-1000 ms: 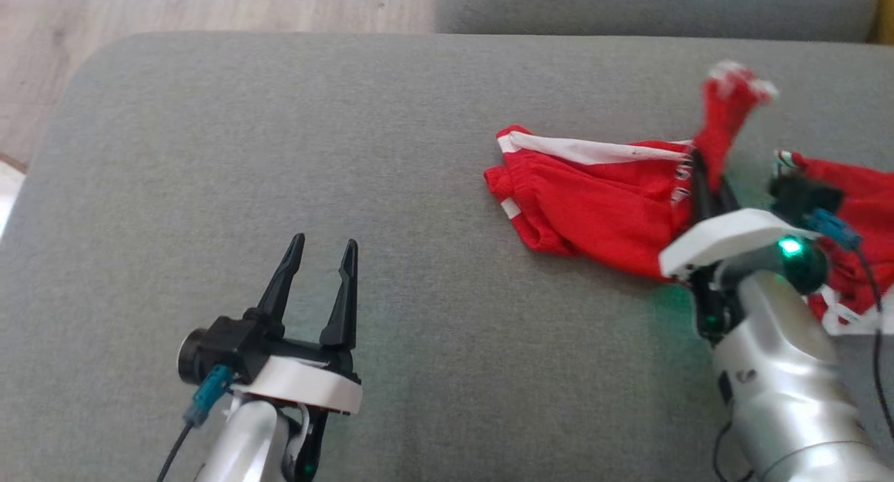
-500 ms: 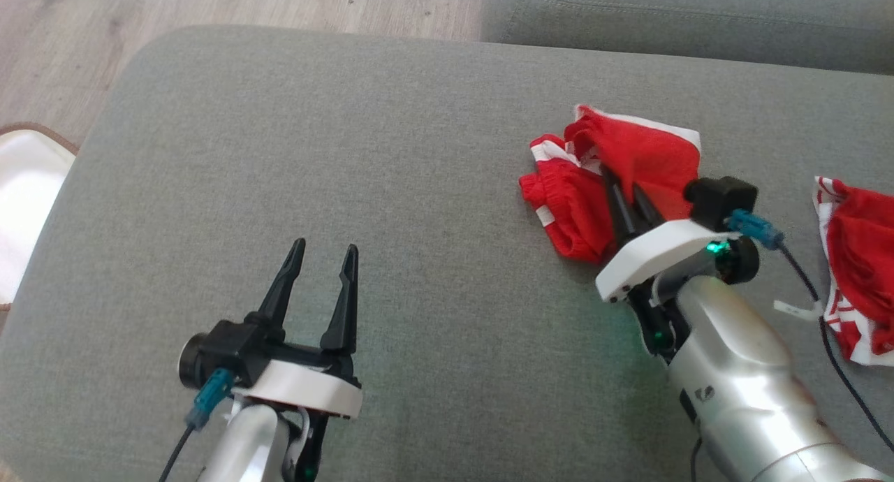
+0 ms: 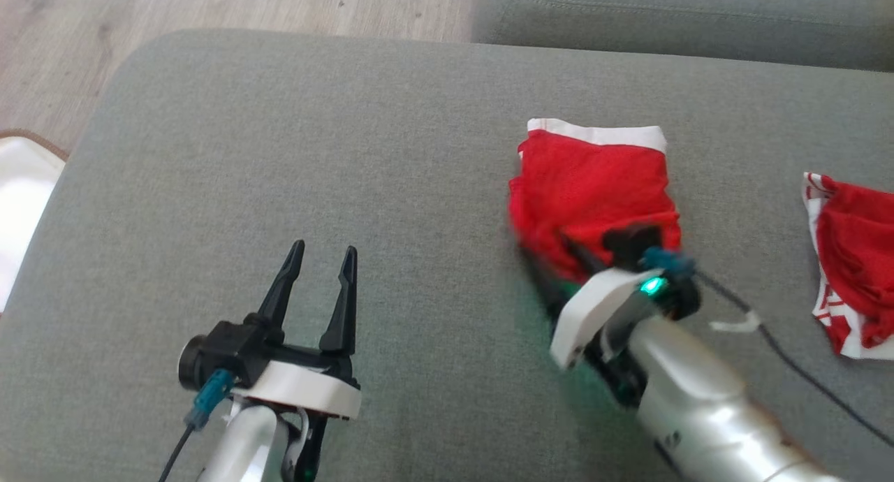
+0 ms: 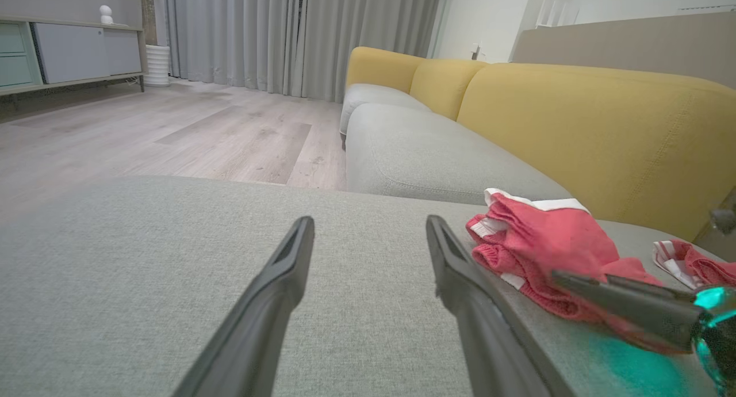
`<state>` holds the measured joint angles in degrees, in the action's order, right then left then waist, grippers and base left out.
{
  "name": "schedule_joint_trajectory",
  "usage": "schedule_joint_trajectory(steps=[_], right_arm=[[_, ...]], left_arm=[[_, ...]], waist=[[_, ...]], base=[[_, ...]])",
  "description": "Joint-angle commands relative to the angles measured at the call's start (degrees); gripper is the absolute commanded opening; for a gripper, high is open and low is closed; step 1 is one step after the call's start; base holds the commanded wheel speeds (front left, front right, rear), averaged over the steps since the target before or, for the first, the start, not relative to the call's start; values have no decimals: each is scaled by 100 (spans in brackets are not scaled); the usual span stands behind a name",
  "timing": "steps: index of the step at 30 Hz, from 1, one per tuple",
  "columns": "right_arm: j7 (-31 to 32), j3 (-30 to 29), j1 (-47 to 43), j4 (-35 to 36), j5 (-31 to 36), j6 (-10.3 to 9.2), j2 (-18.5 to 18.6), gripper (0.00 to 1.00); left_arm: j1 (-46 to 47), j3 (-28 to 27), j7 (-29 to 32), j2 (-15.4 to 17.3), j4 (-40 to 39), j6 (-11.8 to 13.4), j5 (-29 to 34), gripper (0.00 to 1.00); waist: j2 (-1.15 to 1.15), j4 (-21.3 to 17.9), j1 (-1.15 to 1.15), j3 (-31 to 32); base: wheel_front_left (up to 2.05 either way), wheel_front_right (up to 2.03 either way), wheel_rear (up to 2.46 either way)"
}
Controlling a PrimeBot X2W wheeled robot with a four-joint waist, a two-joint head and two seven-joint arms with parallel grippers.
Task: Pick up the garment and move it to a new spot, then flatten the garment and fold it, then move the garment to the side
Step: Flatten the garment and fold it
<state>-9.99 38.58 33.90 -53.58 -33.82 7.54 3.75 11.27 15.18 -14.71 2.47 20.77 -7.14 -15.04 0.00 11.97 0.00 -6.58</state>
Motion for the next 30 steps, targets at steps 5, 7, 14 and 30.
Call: schedule_joint_trajectory(steps=[5,7,14,30], right_arm=[[244,637,-220,331,-363,-5,-87,100],[225,726,-226,399,-484,-5,-87,100],[-316,268,-103,484,-541,-5,-61,100],[-499,-2938,-1580,2662,1549,-5,56,100]], left_arm=[[77,-224,-29,42,-134,-27,58,100],[59,-242,-29,44,-141,-27,66,100],[-1,-323,-29,44,-305,-29,32,100],[-24,-416,-29,42,-1015,-30,-16,100]], waist=[[0,-134,0,106],[0,-202,0,147],[0,-473,0,336],[0,-1104,0,185]], base=[[0,0,0],[0,0,0],[0,0,0],[0,0,0]])
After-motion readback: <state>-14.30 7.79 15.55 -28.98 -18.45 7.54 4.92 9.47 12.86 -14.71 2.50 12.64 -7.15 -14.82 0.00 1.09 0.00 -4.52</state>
